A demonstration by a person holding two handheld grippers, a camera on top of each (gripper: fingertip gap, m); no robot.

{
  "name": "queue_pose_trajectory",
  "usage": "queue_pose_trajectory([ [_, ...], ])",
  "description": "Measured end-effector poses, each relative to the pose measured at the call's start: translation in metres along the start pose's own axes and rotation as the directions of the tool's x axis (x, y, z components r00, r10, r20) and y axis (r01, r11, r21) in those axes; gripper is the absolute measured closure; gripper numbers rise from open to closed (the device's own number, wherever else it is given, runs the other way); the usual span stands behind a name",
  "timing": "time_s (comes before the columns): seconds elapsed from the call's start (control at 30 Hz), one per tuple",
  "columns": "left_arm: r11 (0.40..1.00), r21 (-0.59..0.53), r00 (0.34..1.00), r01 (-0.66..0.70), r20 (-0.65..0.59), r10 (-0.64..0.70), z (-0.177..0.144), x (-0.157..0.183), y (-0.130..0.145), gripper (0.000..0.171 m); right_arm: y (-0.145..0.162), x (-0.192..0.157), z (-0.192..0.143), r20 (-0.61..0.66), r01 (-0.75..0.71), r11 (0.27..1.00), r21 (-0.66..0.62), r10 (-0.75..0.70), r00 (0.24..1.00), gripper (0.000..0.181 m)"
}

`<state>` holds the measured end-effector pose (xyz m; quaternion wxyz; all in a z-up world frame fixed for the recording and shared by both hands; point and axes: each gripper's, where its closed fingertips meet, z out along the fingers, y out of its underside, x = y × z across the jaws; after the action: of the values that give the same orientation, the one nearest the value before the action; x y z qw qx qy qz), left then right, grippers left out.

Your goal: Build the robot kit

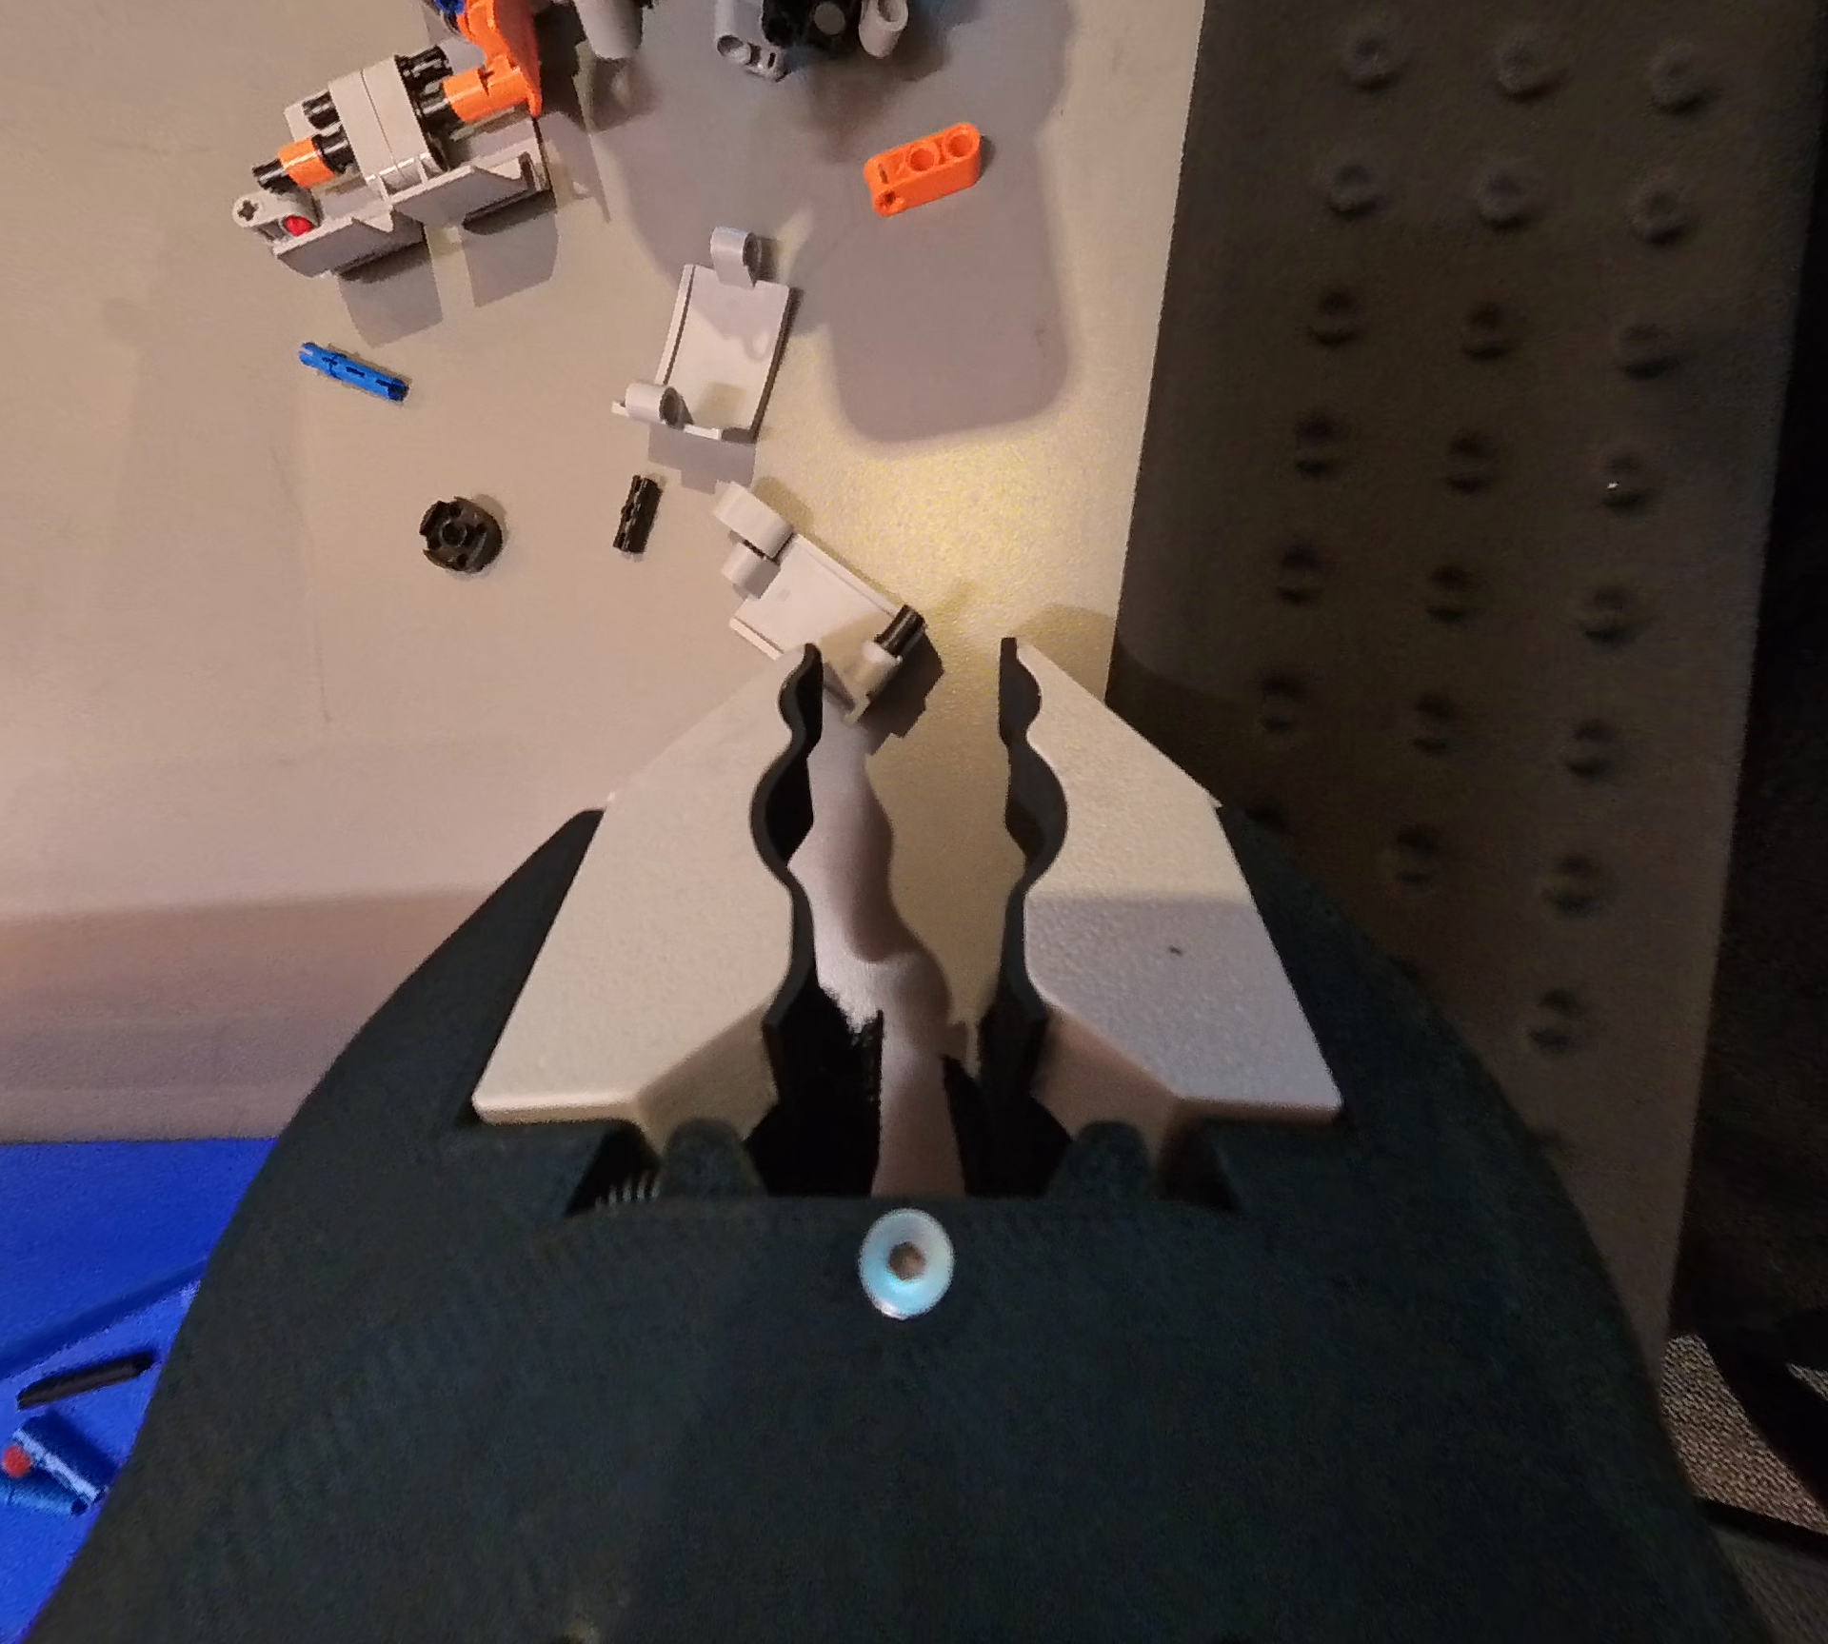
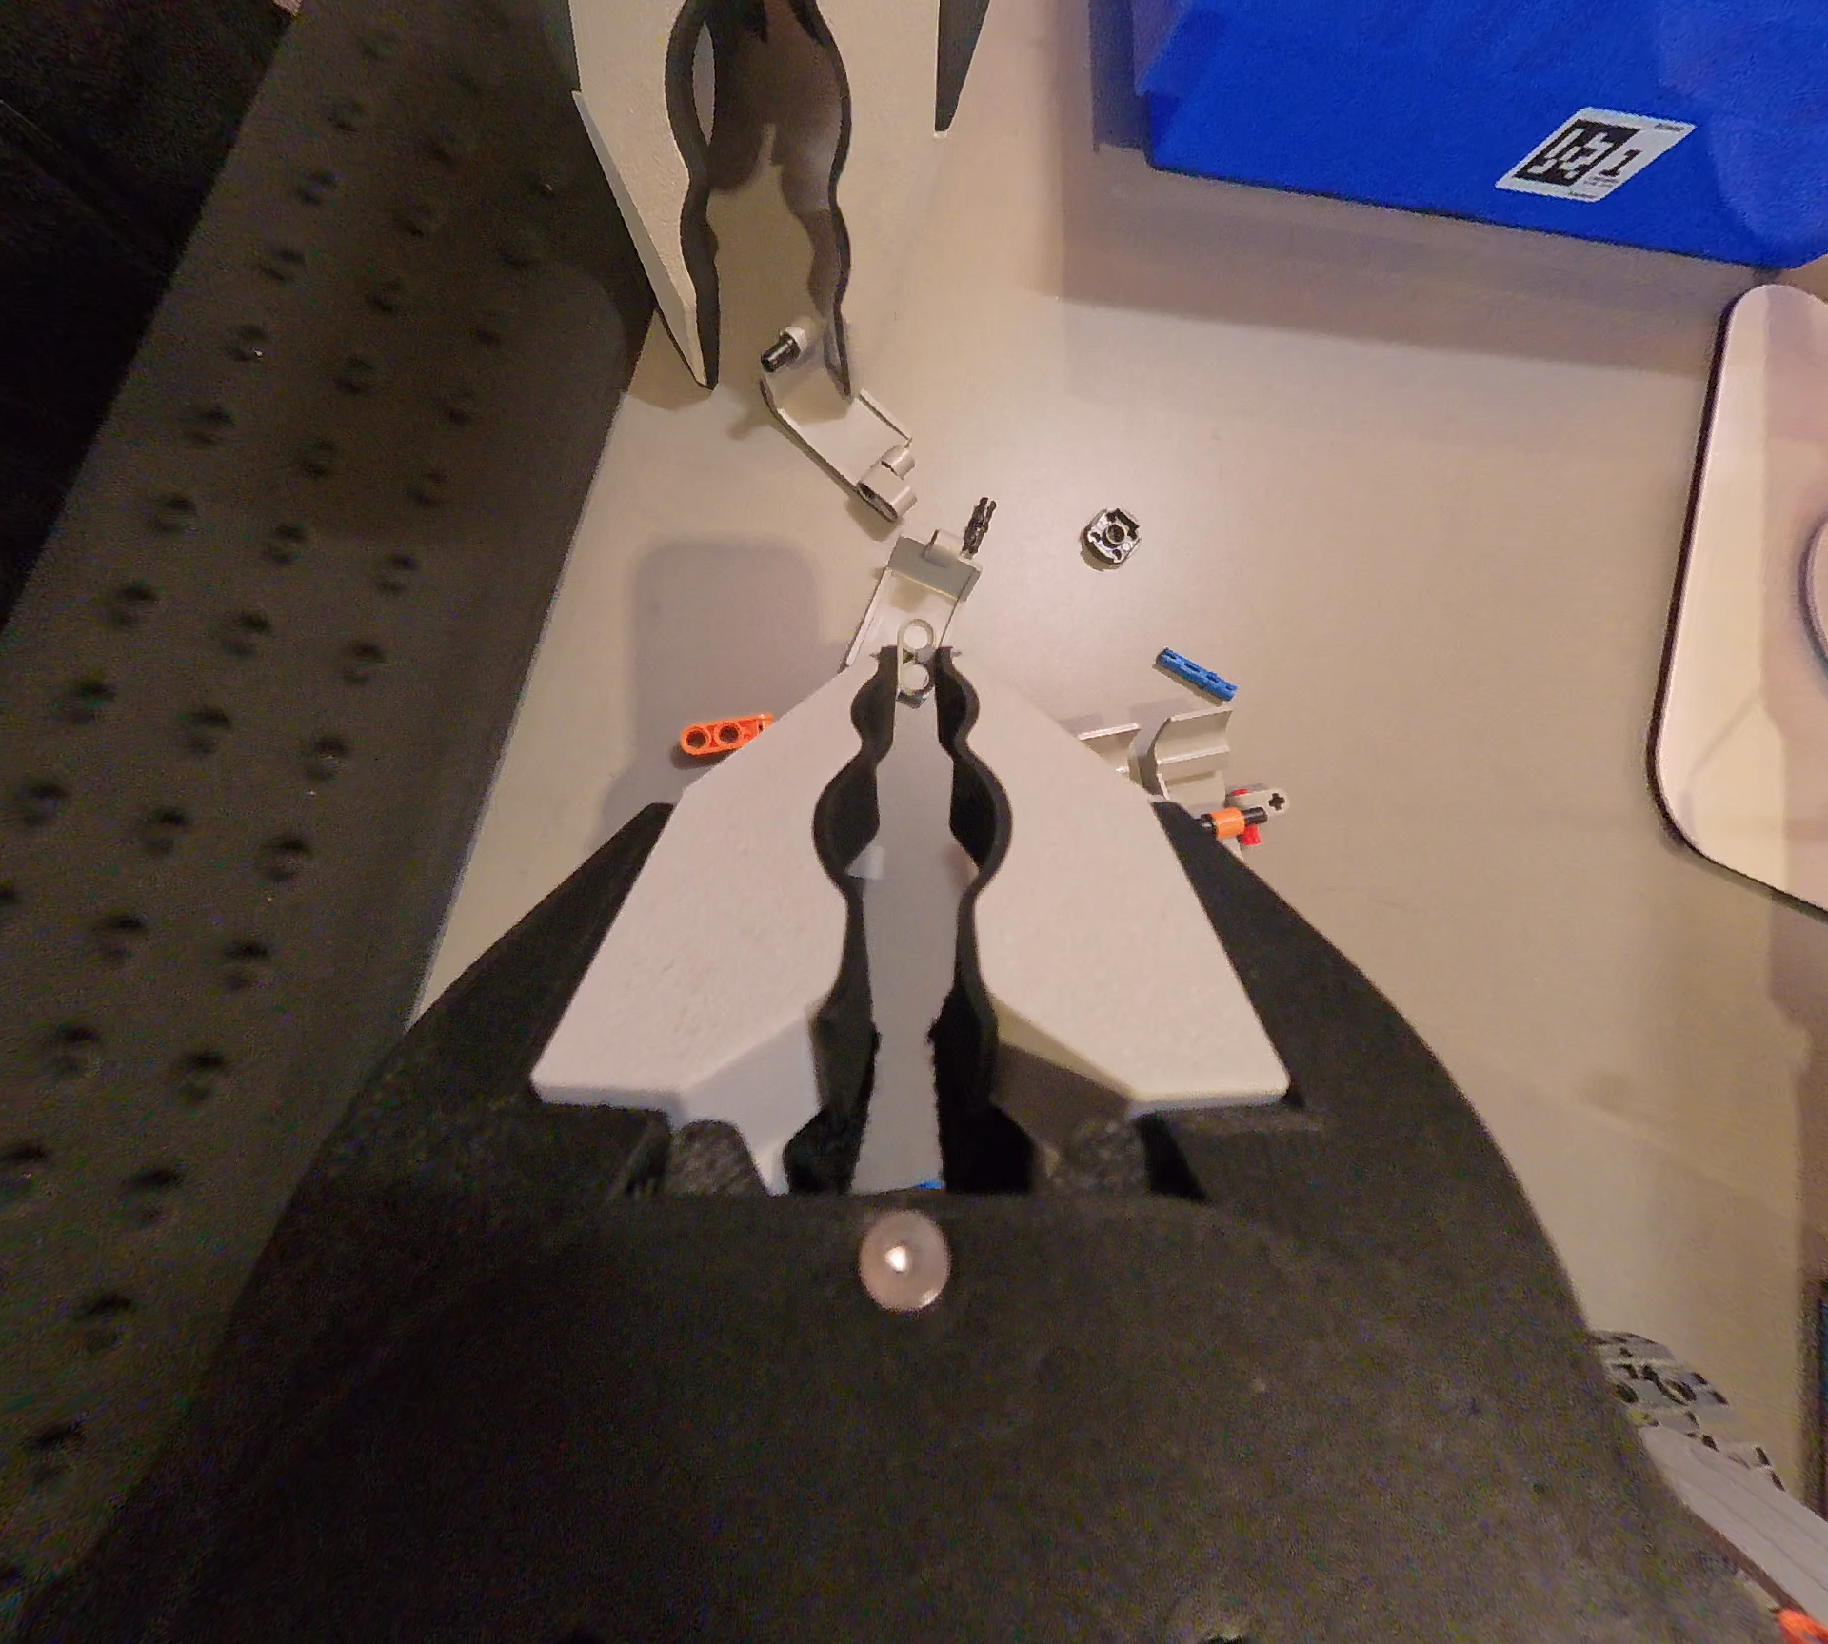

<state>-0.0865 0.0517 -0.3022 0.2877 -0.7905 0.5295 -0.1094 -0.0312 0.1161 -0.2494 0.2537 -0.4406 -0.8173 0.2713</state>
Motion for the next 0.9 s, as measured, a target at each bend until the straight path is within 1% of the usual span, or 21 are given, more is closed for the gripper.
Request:
queue_pose_trajectory([
  [0.2,1.000,-0.016,1.000,-0.004,0.011,0.004,-0.002,-0.001,0.002,0.136,-0.004,0.002,-0.002,-0.016,0.003,1.000,0.017,-0.002,1.000,0.176],
  [0.43,1.000,-0.016,0.998,0.004,0.058,-0.003,-0.012,-0.003,0.000,0.134,-0.013,0.000,-0.003,-0.023,0.002,0.999,0.050,-0.001,1.000,0.176],
  [0.53,1.000,0.006,0.996,-0.005,0.092,0.004,-0.016,-0.005,-0.007,0.135,-0.018,-0.003,-0.001,-0.018,-0.001,0.998,0.070,0.002,1.000,0.176],
  [0.7,0.997,0.069,0.985,-0.020,0.174,0.008,-0.025,-0.018,-0.027,0.138,-0.031,-0.006,0.001,0.002,-0.038,0.989,0.142,0.038,0.999,0.177],
  [0.77,0.998,0.066,0.985,-0.016,0.170,0.005,-0.026,-0.017,-0.027,0.140,-0.035,-0.006,-0.001,0.015,-0.060,0.984,0.170,0.058,0.998,0.176],
  [0.9,0.999,0.051,0.984,-0.020,0.179,0.011,-0.026,-0.017,-0.025,0.140,-0.040,-0.005,-0.003,0.024,-0.081,0.976,0.204,0.077,0.997,0.177],
])
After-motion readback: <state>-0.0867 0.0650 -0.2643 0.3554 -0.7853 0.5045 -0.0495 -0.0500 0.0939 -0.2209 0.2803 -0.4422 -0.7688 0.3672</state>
